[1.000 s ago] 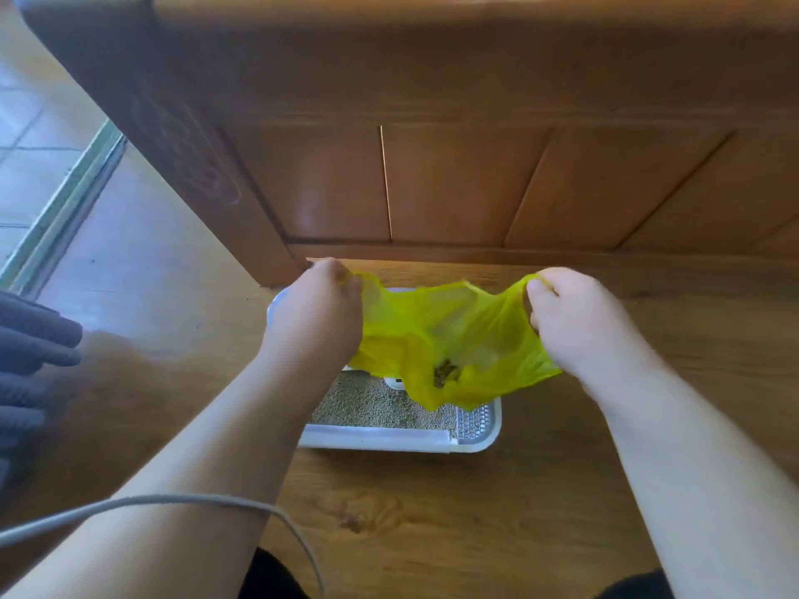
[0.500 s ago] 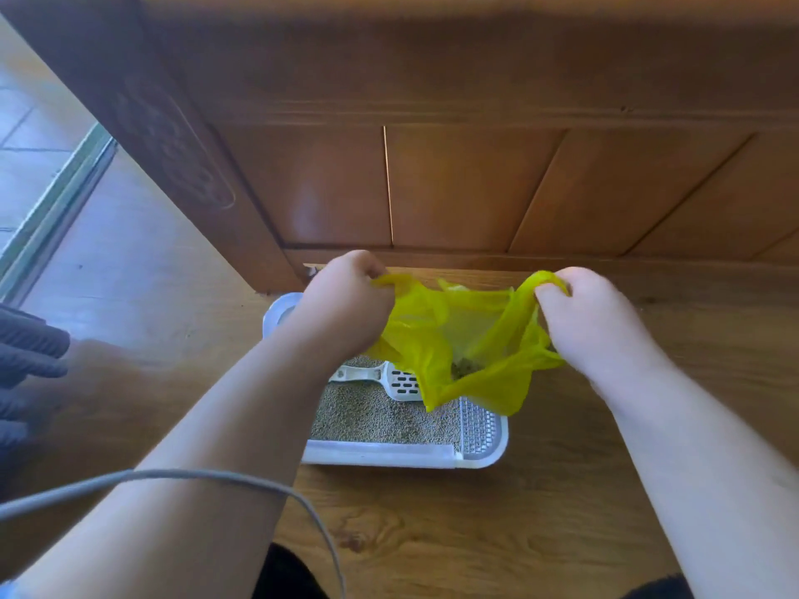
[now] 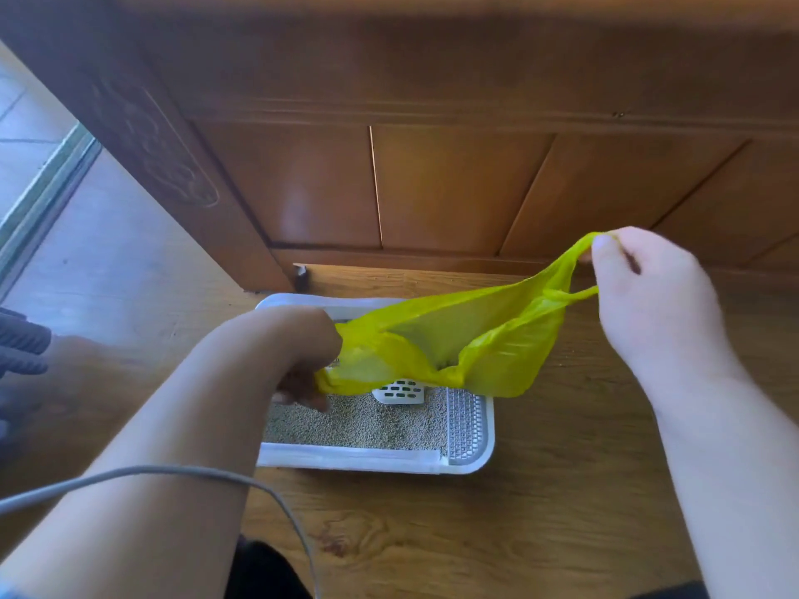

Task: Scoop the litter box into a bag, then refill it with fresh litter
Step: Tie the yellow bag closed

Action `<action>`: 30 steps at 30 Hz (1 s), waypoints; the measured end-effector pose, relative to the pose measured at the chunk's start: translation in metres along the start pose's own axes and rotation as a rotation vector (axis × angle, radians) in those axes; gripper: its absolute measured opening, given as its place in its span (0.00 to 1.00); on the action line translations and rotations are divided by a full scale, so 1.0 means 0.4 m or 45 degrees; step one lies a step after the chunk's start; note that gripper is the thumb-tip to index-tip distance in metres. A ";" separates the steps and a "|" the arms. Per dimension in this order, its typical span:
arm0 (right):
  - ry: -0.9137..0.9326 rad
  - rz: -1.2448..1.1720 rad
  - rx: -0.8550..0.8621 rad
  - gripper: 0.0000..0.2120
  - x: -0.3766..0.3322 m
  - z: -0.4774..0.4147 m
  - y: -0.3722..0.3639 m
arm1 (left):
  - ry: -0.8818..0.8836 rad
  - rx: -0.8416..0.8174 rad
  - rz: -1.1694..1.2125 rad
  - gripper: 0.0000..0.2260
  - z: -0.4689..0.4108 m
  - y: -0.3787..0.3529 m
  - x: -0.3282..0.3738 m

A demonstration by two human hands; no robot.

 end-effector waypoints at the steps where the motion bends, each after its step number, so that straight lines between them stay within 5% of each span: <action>1: 0.017 0.005 0.024 0.15 0.003 0.001 0.005 | 0.009 -0.104 0.165 0.12 0.001 -0.003 0.011; 7: 0.124 -0.429 -0.478 0.11 0.003 0.008 -0.018 | -0.613 0.120 1.296 0.10 0.005 0.038 0.086; 11: 0.208 -0.363 -0.901 0.13 -0.014 0.029 -0.024 | -0.880 0.003 1.402 0.10 0.017 -0.001 0.136; 15: 0.325 -0.288 -1.094 0.12 -0.045 0.058 -0.024 | -0.988 -0.180 1.289 0.11 0.032 -0.062 0.190; 19: 0.262 -0.616 -1.028 0.11 -0.055 0.066 -0.026 | -1.076 -0.174 0.970 0.12 0.054 -0.115 0.217; 25: 0.368 -0.387 -0.344 0.10 -0.033 0.044 -0.005 | -1.159 -0.405 0.786 0.14 0.078 -0.128 0.229; 30: 0.227 -0.469 -0.489 0.10 -0.036 0.052 -0.045 | -1.213 -0.325 0.767 0.11 0.094 -0.119 0.214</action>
Point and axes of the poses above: each hand's wrist, its own z-axis away from the middle knuckle, its own y-axis out of the back of the hand, x = y × z, the point moved 1 cm from there along -z, towards the middle knuckle
